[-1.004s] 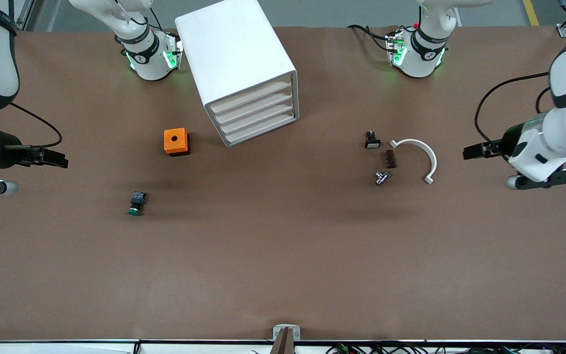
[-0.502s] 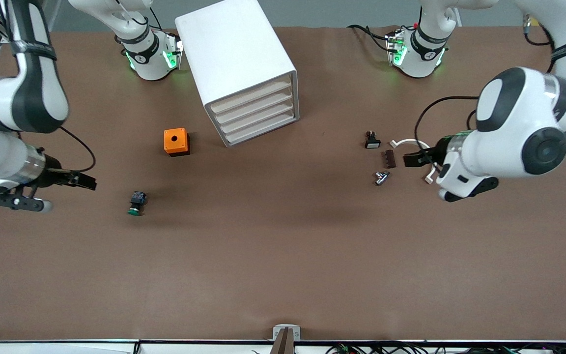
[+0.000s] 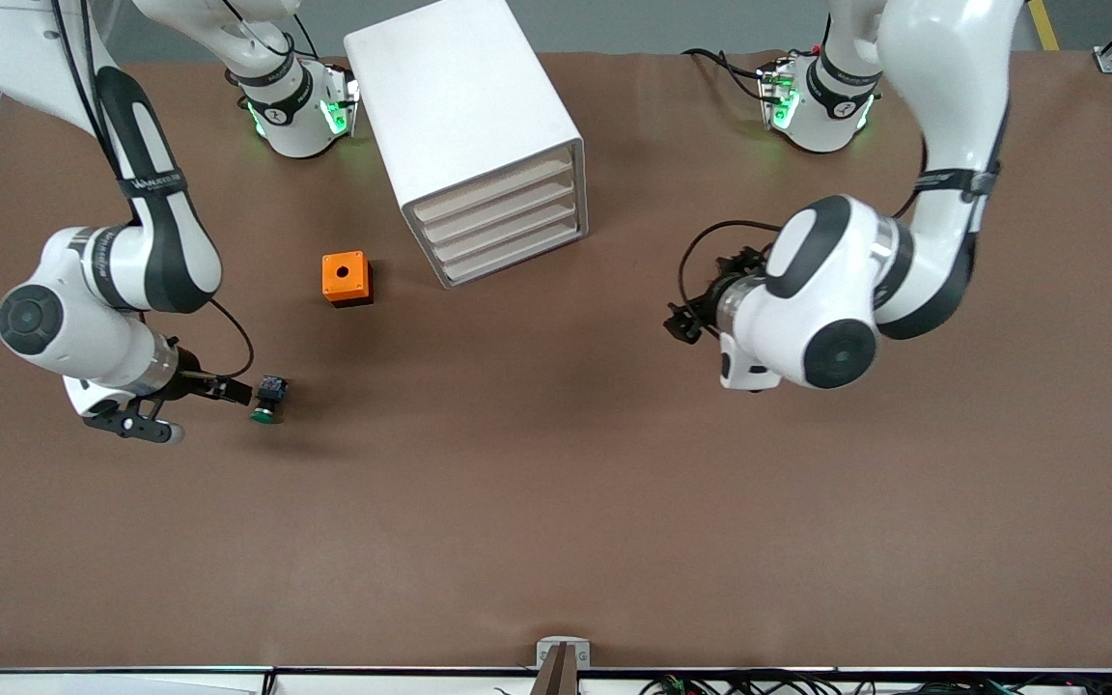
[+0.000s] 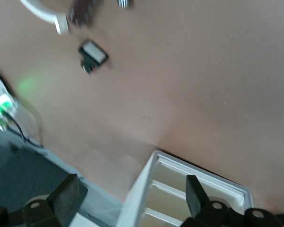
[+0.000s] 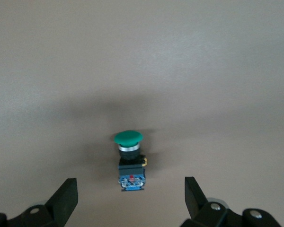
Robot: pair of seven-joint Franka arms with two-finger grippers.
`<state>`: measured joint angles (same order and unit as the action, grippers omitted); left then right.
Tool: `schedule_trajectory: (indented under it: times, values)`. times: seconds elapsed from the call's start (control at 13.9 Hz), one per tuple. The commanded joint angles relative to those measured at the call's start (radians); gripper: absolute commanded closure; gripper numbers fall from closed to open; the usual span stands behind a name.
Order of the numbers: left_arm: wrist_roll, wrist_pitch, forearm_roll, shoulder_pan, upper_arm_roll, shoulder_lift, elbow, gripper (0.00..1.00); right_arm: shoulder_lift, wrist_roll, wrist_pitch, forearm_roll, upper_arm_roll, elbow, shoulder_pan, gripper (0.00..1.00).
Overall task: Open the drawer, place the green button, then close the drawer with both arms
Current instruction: 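Grasp the green button with the right gripper while the left gripper hooks the drawer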
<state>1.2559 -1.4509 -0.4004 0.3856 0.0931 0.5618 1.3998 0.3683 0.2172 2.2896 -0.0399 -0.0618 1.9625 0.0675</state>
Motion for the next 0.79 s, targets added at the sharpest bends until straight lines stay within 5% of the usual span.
schedule_trajectory:
  times: [0.0,0.72]
  values:
    - [0.143,0.029,-0.076,0.032,-0.007,0.098,-0.076,0.0,-0.012,0.034,0.088,-0.014,-0.001,0.071,0.021,0.0]
    - [0.704,0.026,-0.348,0.056,0.033,0.293,-0.101,0.0,0.064,0.195,0.182,-0.012,-0.003,0.115,0.052,0.0]
